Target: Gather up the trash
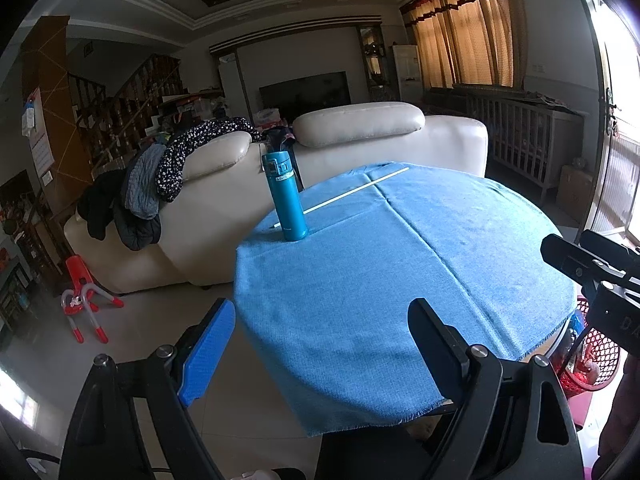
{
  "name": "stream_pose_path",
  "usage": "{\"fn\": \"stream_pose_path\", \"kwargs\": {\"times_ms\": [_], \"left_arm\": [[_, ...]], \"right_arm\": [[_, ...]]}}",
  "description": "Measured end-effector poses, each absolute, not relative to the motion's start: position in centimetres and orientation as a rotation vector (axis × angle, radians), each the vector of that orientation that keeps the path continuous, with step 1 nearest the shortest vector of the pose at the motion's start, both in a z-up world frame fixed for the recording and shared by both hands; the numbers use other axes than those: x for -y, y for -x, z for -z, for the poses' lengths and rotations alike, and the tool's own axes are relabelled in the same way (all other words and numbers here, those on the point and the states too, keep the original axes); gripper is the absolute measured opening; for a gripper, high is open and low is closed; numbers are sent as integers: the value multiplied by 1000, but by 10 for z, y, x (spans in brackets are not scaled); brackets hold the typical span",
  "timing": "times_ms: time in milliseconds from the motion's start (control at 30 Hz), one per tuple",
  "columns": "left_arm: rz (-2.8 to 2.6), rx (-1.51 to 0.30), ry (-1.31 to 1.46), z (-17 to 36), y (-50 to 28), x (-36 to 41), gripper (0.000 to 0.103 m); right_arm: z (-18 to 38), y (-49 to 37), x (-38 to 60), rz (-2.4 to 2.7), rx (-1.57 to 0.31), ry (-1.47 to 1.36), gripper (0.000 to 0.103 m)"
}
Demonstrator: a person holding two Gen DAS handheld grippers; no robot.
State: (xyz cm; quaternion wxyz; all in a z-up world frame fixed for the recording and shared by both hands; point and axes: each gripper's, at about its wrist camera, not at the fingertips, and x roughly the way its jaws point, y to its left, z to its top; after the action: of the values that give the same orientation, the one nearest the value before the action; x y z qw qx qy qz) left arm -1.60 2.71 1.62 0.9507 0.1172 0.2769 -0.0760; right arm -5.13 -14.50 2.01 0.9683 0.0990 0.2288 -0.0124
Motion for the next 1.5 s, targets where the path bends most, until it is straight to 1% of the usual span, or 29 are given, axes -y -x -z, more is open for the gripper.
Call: {"fn": "stream_pose_path", "kwargs": {"times_ms": [1500], "left_arm": [[161, -552, -251, -20, 17, -28, 89]], "right_arm": [[-21, 50, 145, 27, -468, -202, 74]]}}
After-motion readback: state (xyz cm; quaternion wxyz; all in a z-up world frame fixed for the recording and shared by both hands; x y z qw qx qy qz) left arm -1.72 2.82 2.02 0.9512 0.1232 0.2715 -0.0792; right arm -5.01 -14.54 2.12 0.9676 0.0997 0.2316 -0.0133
